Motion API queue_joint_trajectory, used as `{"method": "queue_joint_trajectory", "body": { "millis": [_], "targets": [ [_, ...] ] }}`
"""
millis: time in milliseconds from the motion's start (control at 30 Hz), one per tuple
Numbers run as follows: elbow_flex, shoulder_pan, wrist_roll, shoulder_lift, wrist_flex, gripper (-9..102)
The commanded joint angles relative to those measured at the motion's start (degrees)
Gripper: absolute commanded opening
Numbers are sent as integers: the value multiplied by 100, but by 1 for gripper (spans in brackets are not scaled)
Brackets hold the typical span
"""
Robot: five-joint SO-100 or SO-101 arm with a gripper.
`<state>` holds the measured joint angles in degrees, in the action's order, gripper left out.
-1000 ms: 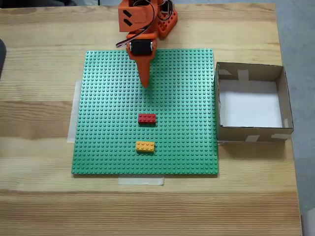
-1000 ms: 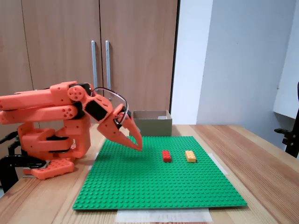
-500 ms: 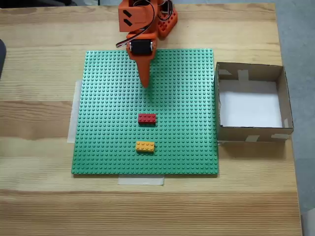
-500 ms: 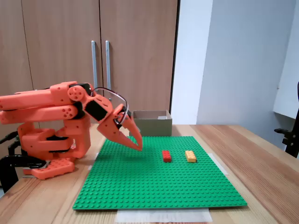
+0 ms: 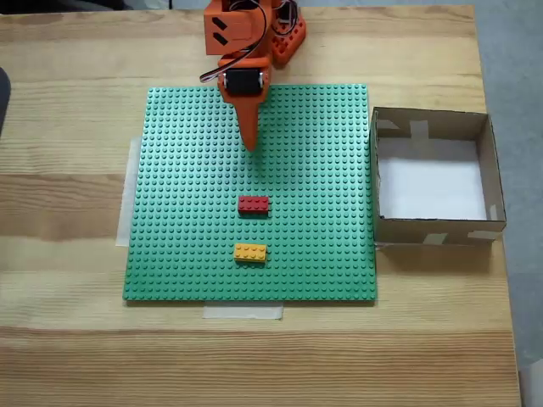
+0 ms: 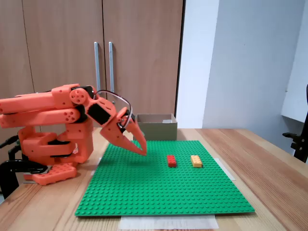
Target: Pick the red lego block and put it in the box.
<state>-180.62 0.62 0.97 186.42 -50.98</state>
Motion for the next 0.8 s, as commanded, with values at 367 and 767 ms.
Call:
{"method": "queue_joint_trajectory", "body": {
  "millis": [367, 767],
  "targets": [
    [-26, 35, 35, 53, 62, -1],
    [-26, 114, 105, 53, 70, -1]
  ]
}}
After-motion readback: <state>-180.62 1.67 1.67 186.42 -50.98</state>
